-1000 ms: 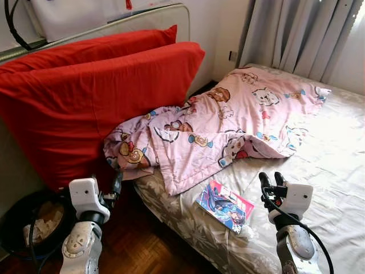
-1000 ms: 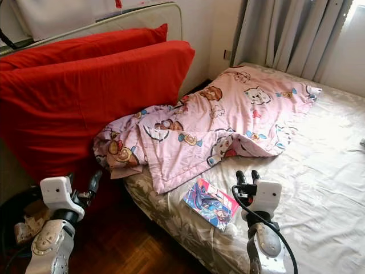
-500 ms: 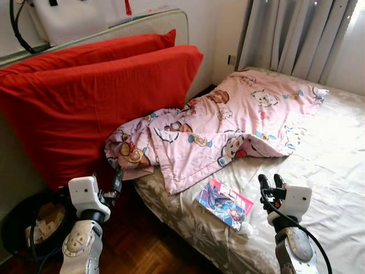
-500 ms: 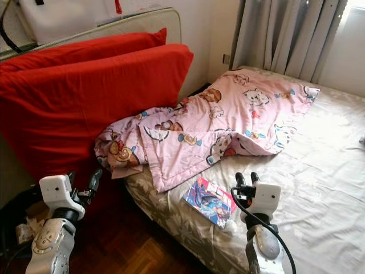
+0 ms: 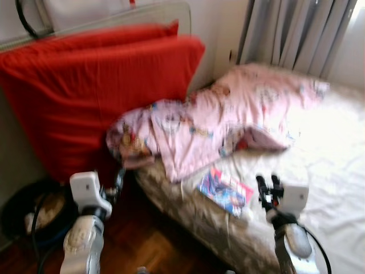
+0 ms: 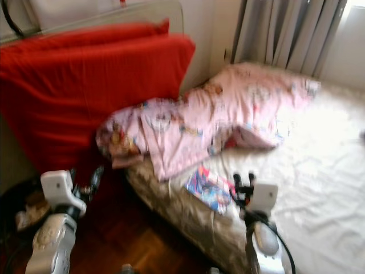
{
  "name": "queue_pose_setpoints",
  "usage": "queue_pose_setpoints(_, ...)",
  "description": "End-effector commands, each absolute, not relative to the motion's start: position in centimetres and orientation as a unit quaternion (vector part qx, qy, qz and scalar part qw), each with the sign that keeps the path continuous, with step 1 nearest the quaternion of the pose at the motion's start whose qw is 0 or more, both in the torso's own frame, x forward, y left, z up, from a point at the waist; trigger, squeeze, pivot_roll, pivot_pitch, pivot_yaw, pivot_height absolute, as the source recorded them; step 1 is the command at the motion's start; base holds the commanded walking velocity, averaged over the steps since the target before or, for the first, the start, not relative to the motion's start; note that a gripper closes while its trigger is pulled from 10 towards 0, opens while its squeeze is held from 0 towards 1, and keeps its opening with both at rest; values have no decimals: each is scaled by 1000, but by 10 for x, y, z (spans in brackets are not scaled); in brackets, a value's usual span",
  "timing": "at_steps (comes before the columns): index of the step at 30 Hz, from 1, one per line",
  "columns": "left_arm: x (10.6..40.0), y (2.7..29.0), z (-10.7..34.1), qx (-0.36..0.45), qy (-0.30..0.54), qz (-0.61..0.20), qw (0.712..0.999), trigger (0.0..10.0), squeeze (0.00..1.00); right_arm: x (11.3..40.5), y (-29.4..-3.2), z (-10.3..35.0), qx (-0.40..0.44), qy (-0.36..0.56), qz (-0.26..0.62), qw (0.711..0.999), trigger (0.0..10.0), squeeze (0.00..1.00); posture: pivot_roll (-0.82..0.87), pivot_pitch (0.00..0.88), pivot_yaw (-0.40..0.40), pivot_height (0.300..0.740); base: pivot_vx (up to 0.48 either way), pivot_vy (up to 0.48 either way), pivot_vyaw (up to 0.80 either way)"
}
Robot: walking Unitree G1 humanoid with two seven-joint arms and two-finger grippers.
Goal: Clean up the room
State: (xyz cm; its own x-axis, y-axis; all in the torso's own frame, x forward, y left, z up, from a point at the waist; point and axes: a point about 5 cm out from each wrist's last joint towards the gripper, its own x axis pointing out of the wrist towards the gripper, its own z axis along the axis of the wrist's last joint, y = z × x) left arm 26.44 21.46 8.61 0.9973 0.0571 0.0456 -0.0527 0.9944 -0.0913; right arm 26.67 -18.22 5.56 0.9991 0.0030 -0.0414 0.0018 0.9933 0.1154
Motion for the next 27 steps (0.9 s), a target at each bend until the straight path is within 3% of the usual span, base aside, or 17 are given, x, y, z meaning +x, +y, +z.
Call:
queue_pose_setpoints(1,263,219,93,-39,-34,30,998,10000,0,272,-179,64,65,8,10,998,10000,0,-56,86,2,646,0,0,0)
queue_pose_setpoints(18,255,213,91,-35,-22,24,999,10000,0,280,-165,63,77,29,40,996,10000,0,-39,134,-1,646,0,0,0)
queue_pose_setpoints(22,254,213,91,-35,-20,23,999,10000,0,279,-164,60,77,36,43,995,10000,0,-40,138,-1,619,0,0,0)
queue_pose_setpoints(27,255,214,90,-34,-18,22,999,10000,0,277,-162,60,81,29,55,995,10000,0,-41,147,-2,619,0,0,0)
